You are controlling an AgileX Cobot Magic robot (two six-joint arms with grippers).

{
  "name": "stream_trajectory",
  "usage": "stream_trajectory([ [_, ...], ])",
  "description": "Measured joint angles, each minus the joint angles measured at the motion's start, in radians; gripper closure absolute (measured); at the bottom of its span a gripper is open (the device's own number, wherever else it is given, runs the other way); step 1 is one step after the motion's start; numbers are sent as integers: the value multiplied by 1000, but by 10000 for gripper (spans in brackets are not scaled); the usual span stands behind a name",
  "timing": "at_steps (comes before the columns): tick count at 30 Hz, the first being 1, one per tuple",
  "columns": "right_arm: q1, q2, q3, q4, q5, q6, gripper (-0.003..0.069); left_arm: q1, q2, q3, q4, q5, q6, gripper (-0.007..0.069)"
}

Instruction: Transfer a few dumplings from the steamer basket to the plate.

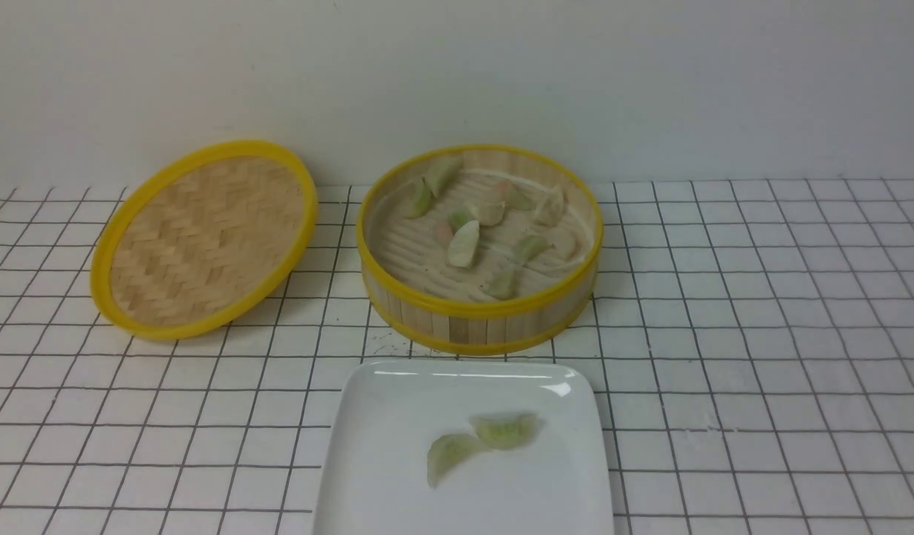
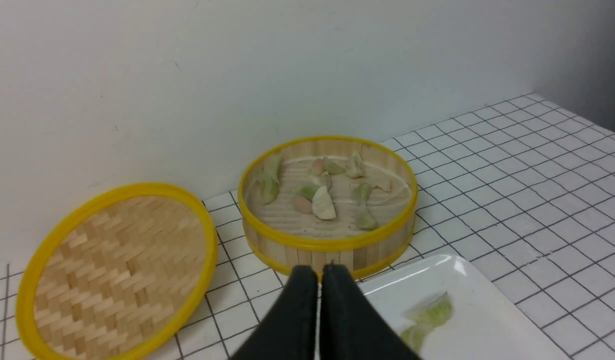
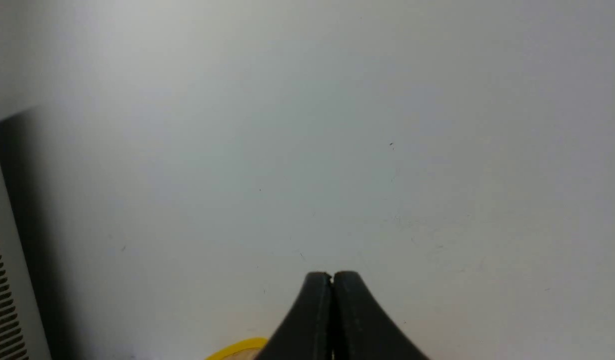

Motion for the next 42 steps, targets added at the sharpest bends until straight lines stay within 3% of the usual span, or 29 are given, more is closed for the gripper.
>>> stream_trajectory([
  [4,0,0,0,0,-1,0,673,17,-20,73,20,-74,0,631],
  [12,0,0,0,0,-1,0,673,336,-232,546,-19,-390,0,631],
  [18,0,0,0,0,-1,0,673,498,-347,855,-47,-479,0,631],
  [42,0,0,0,0,-1,0,673,502,-349,867,-50,-423,0,631],
])
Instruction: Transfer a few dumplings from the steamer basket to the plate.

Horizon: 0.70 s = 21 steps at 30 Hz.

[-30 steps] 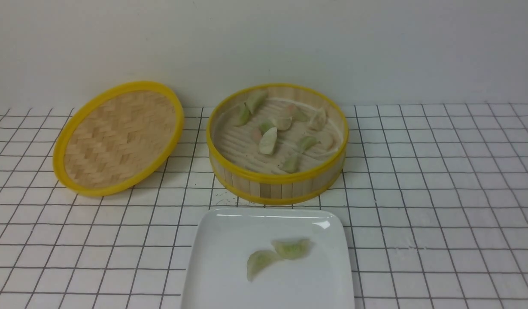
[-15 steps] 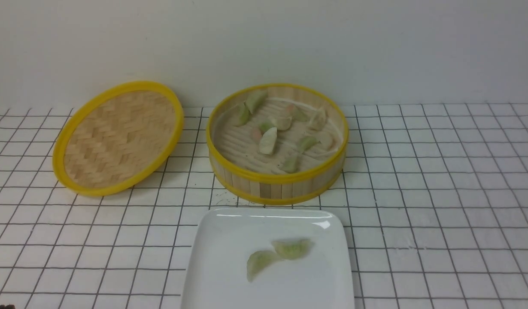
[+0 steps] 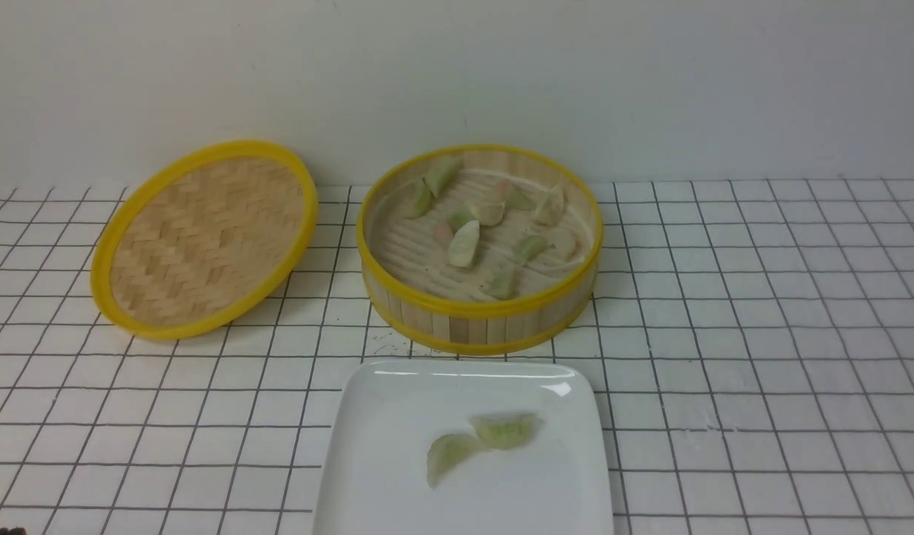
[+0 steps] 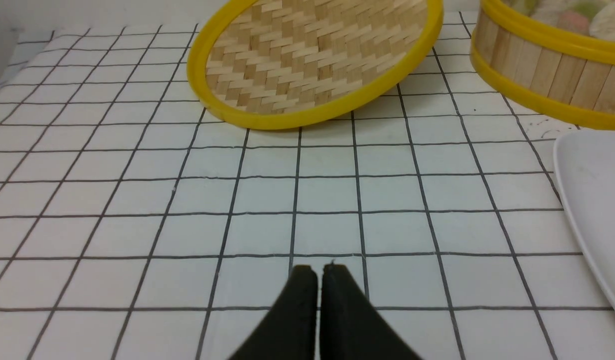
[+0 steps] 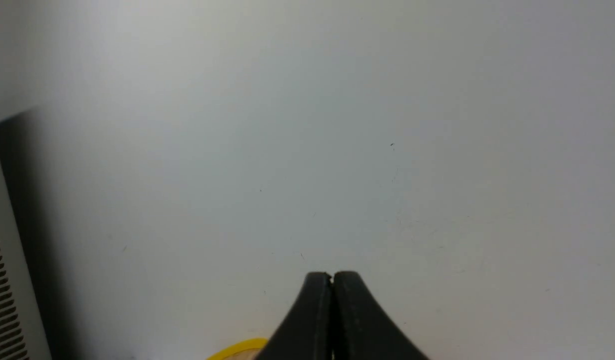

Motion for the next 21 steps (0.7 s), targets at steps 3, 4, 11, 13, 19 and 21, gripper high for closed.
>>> stream_trajectory([
  [3,0,0,0,0,0,0,673,0,0,0,0,0,0,631],
  [4,0,0,0,0,0,0,673,0,0,0,0,0,0,631],
  [11,0,0,4,227,0,-232,673,0,0,0,0,0,0,631],
  [13,0,0,17,379,-5,-421,673,0,0,0,0,0,0,631],
  [19,0,0,49,679,-8,-784,673,0,0,0,0,1,-1,631],
  [21,0,0,56,709,-4,-824,673,0,0,0,0,1,-1,631],
])
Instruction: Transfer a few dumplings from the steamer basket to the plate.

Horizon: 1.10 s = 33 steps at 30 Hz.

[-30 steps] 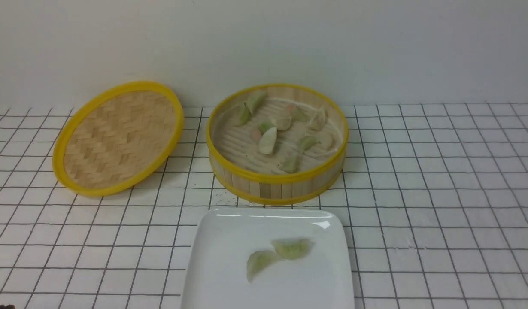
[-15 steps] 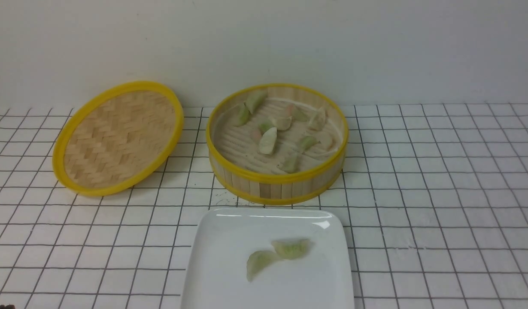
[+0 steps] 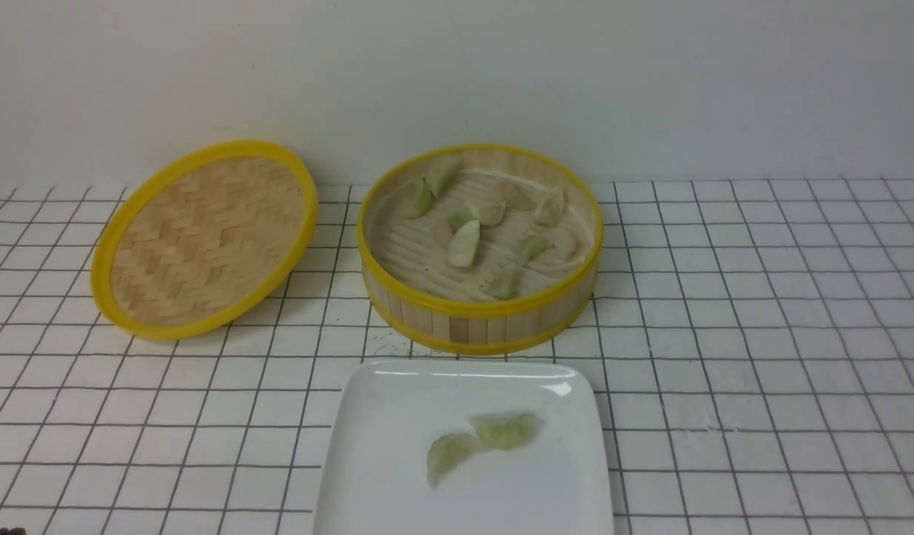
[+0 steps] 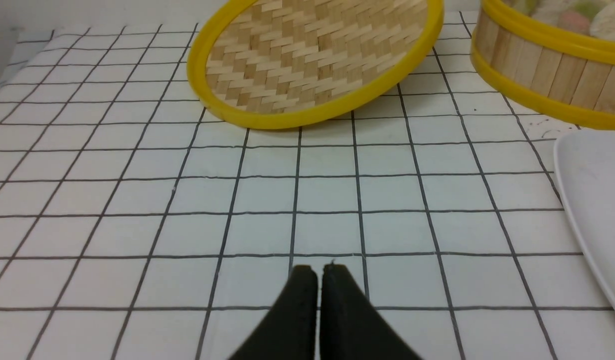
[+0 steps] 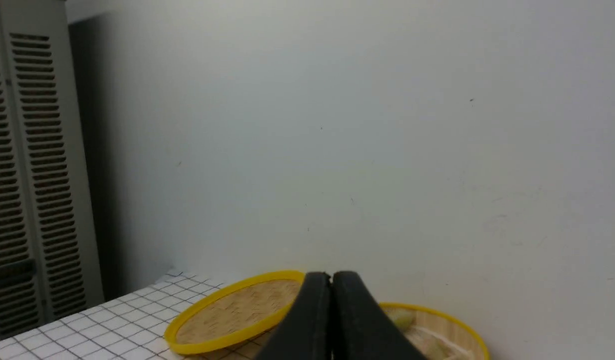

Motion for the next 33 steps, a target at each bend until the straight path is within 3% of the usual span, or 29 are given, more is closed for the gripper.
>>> stream_trajectory([
  [4,-38,0,27,0,8,-25,673,0,0,0,0,0,0,631],
  [11,-448,0,210,-46,87,-32,673,0,0,0,0,0,0,631],
  [15,-568,0,328,-56,91,-32,673,0,0,0,0,0,0,631],
  [33,-582,0,372,-58,80,-32,673,0,0,0,0,0,0,631],
])
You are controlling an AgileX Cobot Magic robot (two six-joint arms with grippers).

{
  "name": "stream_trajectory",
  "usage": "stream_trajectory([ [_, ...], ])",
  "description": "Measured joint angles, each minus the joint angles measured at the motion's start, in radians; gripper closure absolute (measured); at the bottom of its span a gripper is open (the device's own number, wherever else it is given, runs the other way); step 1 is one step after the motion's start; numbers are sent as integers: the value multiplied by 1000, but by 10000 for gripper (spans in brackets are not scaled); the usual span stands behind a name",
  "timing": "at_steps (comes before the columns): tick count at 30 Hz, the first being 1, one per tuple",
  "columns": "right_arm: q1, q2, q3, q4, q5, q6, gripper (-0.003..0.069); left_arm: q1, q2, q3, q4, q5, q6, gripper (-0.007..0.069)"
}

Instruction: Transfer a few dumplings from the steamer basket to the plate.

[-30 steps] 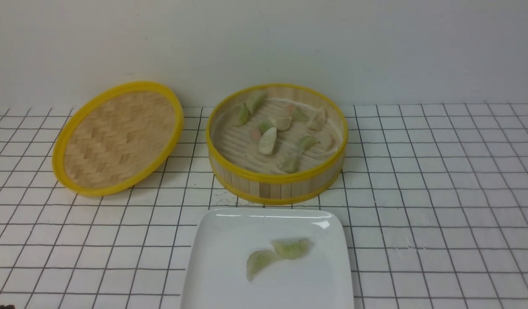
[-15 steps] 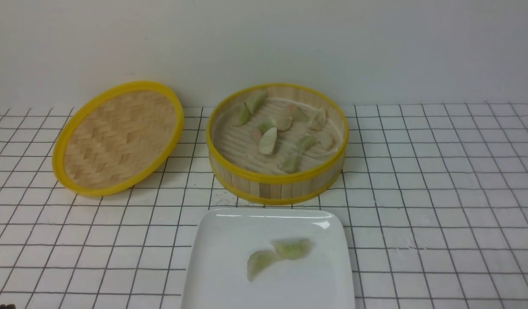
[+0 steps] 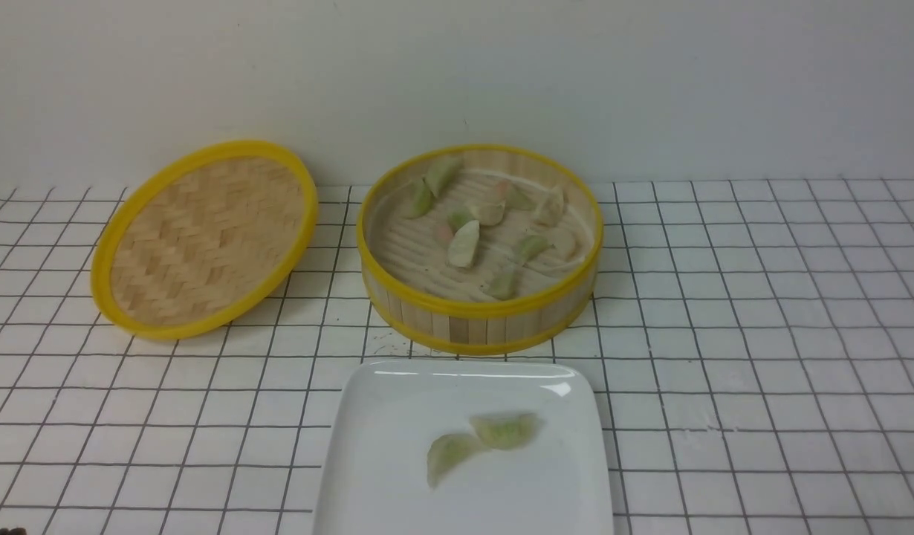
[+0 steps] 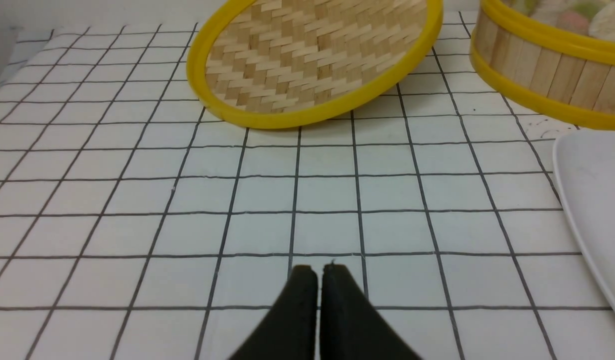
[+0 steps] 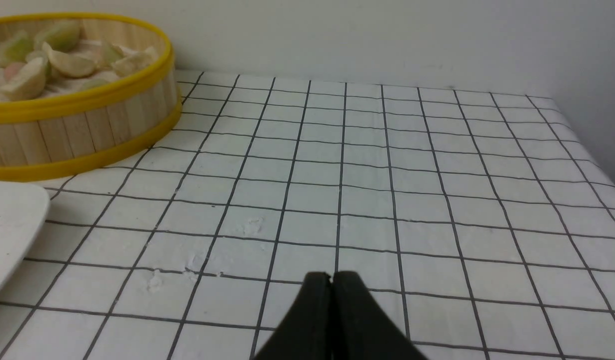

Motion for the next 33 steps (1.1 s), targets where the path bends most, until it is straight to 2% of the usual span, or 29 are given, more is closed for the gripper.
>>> stream_trajectory([
  [33,0,0,0,0,0,14,673,0,0,0,0,0,0,631],
])
